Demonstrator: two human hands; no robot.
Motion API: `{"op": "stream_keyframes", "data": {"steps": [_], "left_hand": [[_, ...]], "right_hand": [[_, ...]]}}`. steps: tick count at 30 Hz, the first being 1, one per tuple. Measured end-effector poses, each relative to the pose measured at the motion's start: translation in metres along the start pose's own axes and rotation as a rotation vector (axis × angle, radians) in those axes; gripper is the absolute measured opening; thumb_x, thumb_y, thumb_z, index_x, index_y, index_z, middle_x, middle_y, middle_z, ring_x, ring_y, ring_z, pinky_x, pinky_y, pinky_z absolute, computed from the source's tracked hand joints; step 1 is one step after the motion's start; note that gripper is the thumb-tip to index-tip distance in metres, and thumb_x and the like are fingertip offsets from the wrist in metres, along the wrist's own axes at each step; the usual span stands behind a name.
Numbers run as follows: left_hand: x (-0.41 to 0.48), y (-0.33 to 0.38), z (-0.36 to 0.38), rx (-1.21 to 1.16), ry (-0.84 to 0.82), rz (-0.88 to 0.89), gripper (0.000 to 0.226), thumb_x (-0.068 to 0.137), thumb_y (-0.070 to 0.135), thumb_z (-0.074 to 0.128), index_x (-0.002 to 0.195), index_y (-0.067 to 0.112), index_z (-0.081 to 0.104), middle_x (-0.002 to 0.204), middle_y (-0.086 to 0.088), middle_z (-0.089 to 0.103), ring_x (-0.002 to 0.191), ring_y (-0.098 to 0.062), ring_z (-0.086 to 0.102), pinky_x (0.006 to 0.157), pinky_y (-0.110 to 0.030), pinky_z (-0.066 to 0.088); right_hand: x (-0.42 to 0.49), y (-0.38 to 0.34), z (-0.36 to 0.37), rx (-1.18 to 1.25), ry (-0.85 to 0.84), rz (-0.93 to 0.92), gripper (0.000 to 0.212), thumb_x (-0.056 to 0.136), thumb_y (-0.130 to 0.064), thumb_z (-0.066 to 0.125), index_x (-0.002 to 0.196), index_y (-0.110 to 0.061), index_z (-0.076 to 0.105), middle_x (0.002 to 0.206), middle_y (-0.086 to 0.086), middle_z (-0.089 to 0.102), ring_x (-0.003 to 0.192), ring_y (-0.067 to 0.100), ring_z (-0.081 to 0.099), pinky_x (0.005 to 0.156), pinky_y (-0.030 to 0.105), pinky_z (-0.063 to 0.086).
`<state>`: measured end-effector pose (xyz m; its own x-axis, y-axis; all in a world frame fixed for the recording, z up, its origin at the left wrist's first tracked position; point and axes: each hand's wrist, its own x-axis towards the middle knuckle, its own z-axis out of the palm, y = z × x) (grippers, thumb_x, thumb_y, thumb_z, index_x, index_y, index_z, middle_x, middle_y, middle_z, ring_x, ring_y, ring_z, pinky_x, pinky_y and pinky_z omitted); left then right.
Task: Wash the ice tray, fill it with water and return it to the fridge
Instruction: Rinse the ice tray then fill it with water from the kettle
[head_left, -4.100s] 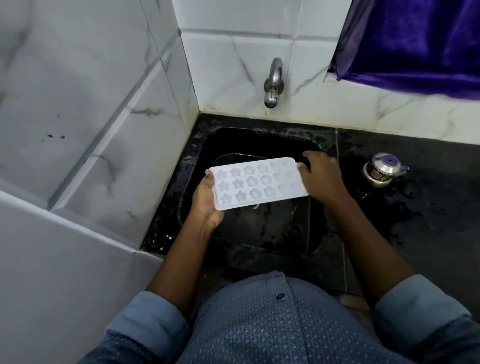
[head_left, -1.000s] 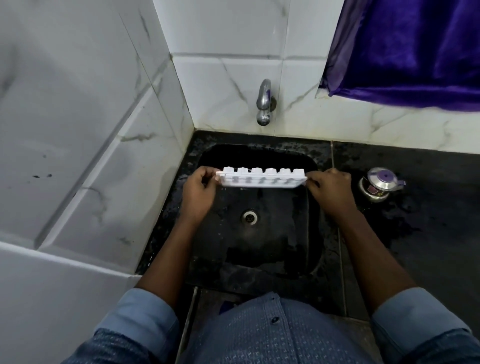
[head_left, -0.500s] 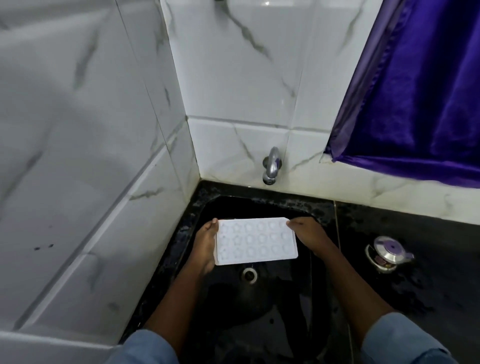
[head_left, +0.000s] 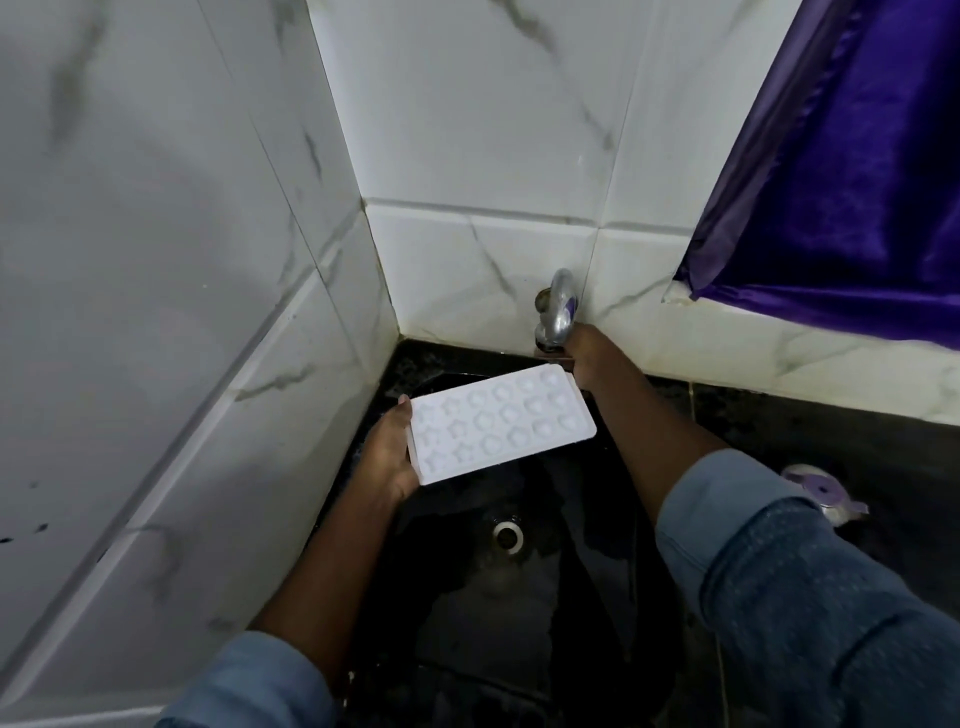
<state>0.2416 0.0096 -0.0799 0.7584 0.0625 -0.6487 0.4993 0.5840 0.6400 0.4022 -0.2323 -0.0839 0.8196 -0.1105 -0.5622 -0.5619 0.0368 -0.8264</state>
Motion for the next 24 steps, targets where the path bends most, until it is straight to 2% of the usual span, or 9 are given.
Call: {"op": "stream_keyframes", "data": {"steps": [4, 7, 9, 11, 13, 15, 17, 20, 24], "left_hand": [[0.005, 0.012, 0.004, 0.031, 0.000, -0.001, 0.048, 0.113, 0.043, 0.040, 0.102, 0.008, 0.071, 0.087, -0.015, 0.081, 0.070, -0.031, 0.079, 0.077, -0.052, 0.053], [0.006, 0.017, 0.008, 0.050, -0.014, 0.000, 0.050, 0.113, 0.045, 0.040, 0.107, 0.005, 0.070, 0.091, -0.016, 0.081, 0.074, -0.031, 0.080, 0.074, -0.051, 0.054], [0.007, 0.018, 0.011, 0.050, -0.025, -0.003, 0.051, 0.113, 0.045, 0.040, 0.107, 0.005, 0.071, 0.098, -0.017, 0.081, 0.075, -0.031, 0.080, 0.073, -0.049, 0.055], [0.006, 0.018, 0.013, 0.047, -0.016, 0.000, 0.050, 0.113, 0.044, 0.041, 0.105, 0.005, 0.071, 0.097, -0.017, 0.081, 0.074, -0.031, 0.080, 0.073, -0.050, 0.055], [0.006, 0.017, 0.015, 0.050, -0.014, -0.005, 0.051, 0.113, 0.045, 0.041, 0.106, 0.004, 0.071, 0.092, -0.016, 0.081, 0.074, -0.032, 0.080, 0.074, -0.051, 0.054], [0.008, 0.016, 0.015, 0.060, -0.015, -0.012, 0.051, 0.112, 0.045, 0.041, 0.107, 0.005, 0.071, 0.093, -0.016, 0.081, 0.077, -0.033, 0.080, 0.074, -0.051, 0.055], [0.009, 0.014, 0.016, 0.068, -0.025, -0.020, 0.050, 0.112, 0.046, 0.042, 0.107, 0.006, 0.072, 0.096, -0.016, 0.081, 0.082, -0.033, 0.079, 0.075, -0.052, 0.057], [0.010, 0.012, 0.019, 0.066, -0.030, -0.037, 0.049, 0.111, 0.047, 0.045, 0.116, 0.006, 0.072, 0.112, -0.019, 0.079, 0.094, -0.036, 0.077, 0.075, -0.053, 0.060], [0.013, 0.004, 0.030, 0.086, -0.073, -0.080, 0.053, 0.110, 0.049, 0.045, 0.132, 0.006, 0.068, 0.116, -0.019, 0.077, 0.099, -0.036, 0.076, 0.069, -0.050, 0.062]], "right_hand": [[0.012, -0.001, -0.003, -0.038, 0.063, -0.022, 0.025, 0.096, -0.009, 0.069, 0.118, 0.004, 0.067, 0.078, 0.013, 0.070, 0.053, 0.021, 0.069, 0.054, 0.030, 0.056], [0.012, -0.001, -0.003, -0.067, 0.075, -0.073, 0.036, 0.095, -0.008, 0.073, 0.126, 0.008, 0.065, 0.103, 0.019, 0.073, 0.066, 0.022, 0.068, 0.049, 0.023, 0.052], [0.015, -0.001, -0.002, -0.096, 0.077, -0.106, 0.035, 0.090, -0.012, 0.081, 0.118, 0.003, 0.066, 0.107, 0.017, 0.071, 0.074, 0.022, 0.068, 0.058, 0.025, 0.056], [0.038, 0.005, -0.010, -0.196, 0.088, -0.115, 0.040, 0.081, -0.026, 0.087, 0.109, -0.007, 0.066, 0.109, 0.014, 0.073, 0.089, 0.027, 0.072, 0.081, 0.037, 0.063], [0.054, 0.009, -0.017, -0.265, 0.046, -0.115, 0.041, 0.087, -0.028, 0.075, 0.116, -0.002, 0.068, 0.121, 0.019, 0.072, 0.103, 0.031, 0.072, 0.093, 0.045, 0.062], [0.019, -0.003, -0.015, -0.277, 0.025, -0.131, 0.034, 0.098, -0.023, 0.065, 0.120, 0.003, 0.067, 0.115, 0.021, 0.073, 0.087, 0.024, 0.075, 0.082, 0.040, 0.064], [-0.020, -0.009, -0.020, -0.219, 0.011, -0.100, 0.036, 0.099, -0.039, 0.067, 0.111, -0.005, 0.070, 0.097, 0.015, 0.074, 0.067, 0.018, 0.071, 0.065, 0.032, 0.057], [-0.046, 0.005, -0.043, -0.181, 0.001, -0.092, 0.057, 0.095, -0.064, 0.062, 0.109, -0.009, 0.071, 0.099, 0.008, 0.071, 0.080, 0.020, 0.067, 0.069, 0.032, 0.049], [-0.066, 0.045, -0.073, -0.280, 0.096, -0.096, 0.046, 0.097, -0.060, 0.060, 0.103, -0.016, 0.072, 0.104, 0.003, 0.073, 0.089, 0.020, 0.069, 0.080, 0.033, 0.054]]}}
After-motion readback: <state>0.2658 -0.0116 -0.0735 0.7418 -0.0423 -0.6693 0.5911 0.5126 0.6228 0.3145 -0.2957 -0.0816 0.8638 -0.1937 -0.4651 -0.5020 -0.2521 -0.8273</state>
